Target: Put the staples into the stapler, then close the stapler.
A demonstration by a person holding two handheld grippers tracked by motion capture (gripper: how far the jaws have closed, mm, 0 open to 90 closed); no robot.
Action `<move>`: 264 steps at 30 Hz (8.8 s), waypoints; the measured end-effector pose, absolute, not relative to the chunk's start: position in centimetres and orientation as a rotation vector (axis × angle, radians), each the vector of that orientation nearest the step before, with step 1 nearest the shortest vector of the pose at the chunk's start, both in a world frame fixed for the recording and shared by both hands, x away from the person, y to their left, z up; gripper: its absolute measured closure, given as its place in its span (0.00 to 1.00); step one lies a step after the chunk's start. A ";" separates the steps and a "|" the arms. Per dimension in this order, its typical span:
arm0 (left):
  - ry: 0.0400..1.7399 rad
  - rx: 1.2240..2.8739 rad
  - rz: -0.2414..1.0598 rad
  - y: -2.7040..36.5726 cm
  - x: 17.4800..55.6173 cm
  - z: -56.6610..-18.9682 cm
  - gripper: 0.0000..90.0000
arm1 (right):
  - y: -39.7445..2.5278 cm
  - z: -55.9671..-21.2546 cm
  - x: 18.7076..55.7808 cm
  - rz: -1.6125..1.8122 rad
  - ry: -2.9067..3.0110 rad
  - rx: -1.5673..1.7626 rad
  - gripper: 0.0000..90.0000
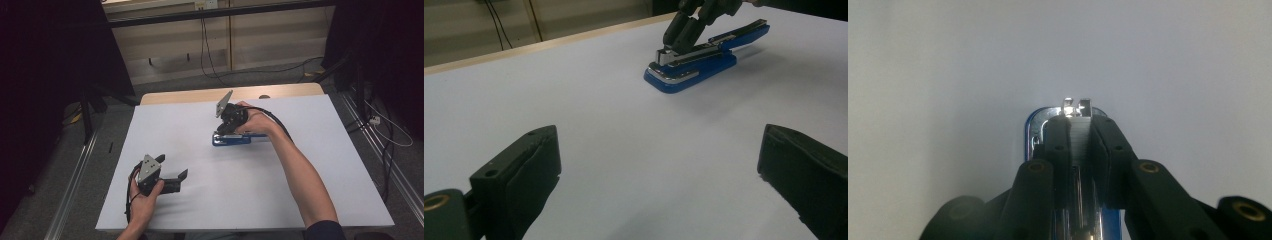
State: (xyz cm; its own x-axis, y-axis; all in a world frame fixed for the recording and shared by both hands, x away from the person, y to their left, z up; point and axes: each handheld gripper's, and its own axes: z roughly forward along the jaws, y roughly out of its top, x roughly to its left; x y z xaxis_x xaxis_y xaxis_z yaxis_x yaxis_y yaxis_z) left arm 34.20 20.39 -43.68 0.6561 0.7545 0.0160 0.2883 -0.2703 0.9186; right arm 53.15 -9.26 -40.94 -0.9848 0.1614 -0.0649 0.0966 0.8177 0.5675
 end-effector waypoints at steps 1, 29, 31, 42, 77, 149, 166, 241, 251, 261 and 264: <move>0.828 1.844 0.567 20.4 34.2 -43.7 0.04 | -9.3 -40.9 53.1 0.891 2.889 0.205 0.88; 0.829 1.844 0.567 20.4 34.2 -43.7 0.04 | -9.3 -40.8 53.1 0.865 2.881 0.209 0.84; 0.828 1.845 0.566 20.4 34.2 -43.7 0.04 | -9.3 -40.8 53.2 0.867 2.876 0.223 0.81; 0.830 1.842 0.565 20.4 34.2 -43.7 0.04 | -9.5 -40.6 53.1 0.895 2.859 0.266 0.76; 0.830 1.843 0.552 20.3 34.4 -43.9 0.04 | -12.5 -40.8 50.6 1.075 2.568 0.706 0.20; 0.771 1.864 0.519 14.5 39.2 -43.5 0.06 | -21.3 -42.4 40.7 1.249 2.052 1.189 0.12; 0.733 1.864 0.528 12.7 40.2 -43.7 0.04 | -24.4 -42.7 38.5 1.253 1.990 1.258 0.14; 0.768 2.053 0.424 7.8 45.9 -45.4 1.00 | -24.3 -44.7 41.1 1.141 2.120 1.229 1.00; 0.763 2.068 0.432 7.8 46.1 -45.7 1.00 | -23.7 -45.4 41.3 1.112 2.155 1.242 1.00; 0.760 2.053 0.404 7.9 46.2 -45.9 1.00 | -24.1 -45.9 41.7 1.084 2.160 1.266 1.00; 0.762 2.049 0.399 7.9 46.2 -45.9 1.00 | -24.1 -46.1 41.8 1.063 2.171 1.278 1.00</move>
